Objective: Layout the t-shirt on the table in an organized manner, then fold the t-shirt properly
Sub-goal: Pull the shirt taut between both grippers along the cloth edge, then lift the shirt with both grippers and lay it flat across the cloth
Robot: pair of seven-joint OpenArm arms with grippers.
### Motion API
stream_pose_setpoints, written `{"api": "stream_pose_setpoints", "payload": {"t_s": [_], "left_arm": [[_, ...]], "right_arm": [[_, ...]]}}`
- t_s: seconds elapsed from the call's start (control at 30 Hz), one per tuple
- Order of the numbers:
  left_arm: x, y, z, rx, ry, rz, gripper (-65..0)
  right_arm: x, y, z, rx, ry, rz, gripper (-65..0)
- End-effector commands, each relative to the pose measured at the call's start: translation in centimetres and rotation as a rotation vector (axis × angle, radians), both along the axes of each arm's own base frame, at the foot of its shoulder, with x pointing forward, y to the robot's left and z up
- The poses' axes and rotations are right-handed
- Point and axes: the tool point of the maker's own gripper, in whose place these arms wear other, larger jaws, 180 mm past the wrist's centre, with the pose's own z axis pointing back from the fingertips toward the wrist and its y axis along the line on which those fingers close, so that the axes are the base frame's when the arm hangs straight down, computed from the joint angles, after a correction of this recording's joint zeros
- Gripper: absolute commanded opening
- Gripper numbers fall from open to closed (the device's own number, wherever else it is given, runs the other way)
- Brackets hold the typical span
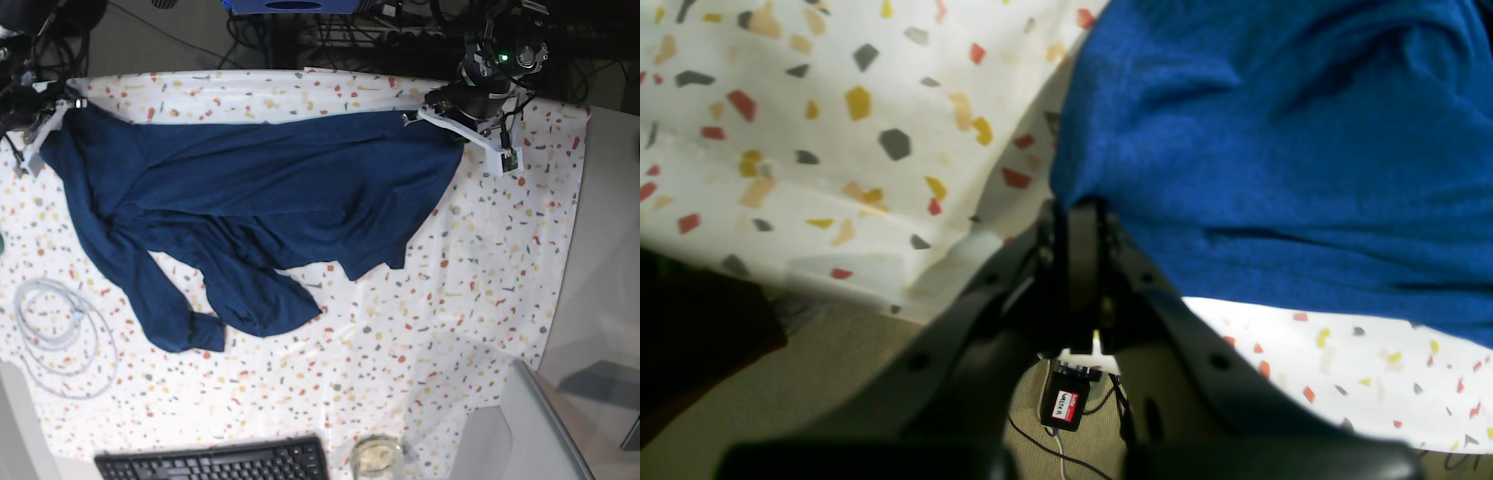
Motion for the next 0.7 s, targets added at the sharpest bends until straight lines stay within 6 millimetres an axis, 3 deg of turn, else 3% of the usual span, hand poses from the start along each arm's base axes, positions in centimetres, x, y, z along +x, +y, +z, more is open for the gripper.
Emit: {"api": "stream_pose_setpoints", "payload": {"t_s": [0.0, 0.03, 0.2, 0.33, 0.43, 0.67], "left_arm": [[0.5, 0.2, 0.7, 0.012, -0.031, -0.001, -65.0], [0.5, 0.2, 0.7, 0.012, -0.031, -0.001, -65.0], [0.8, 0.2, 1.0, 0.012, -0.044, -0.003, -65.0], [3.7, -1.9, 2.5, -0.011, -0.117, -0.060, -65.0], [7.7, -4.0, 4.6, -0.033, -0.216, -0.117, -65.0], [18.1, -9.4, 12.6, -0.091, -0.393, -0.265, -65.0]], "right_arm": [[0.8, -1.0, 0.8, -0.024, -0.027, 0.002, -61.7], [0.8, -1.3, 1.0, -0.032, -0.030, 0.004, -65.0], [1.6, -4.1, 4.0, -0.142, -0.050, 0.028, -65.0], [4.2, -6.3, 7.5, -0.251, -0.129, 0.078, -65.0], [8.1, -7.0, 9.8, -0.308, -0.192, 0.164, -65.0], [18.3, -7.6, 15.2, -0.440, -0.332, 0.306, -65.0]]}}
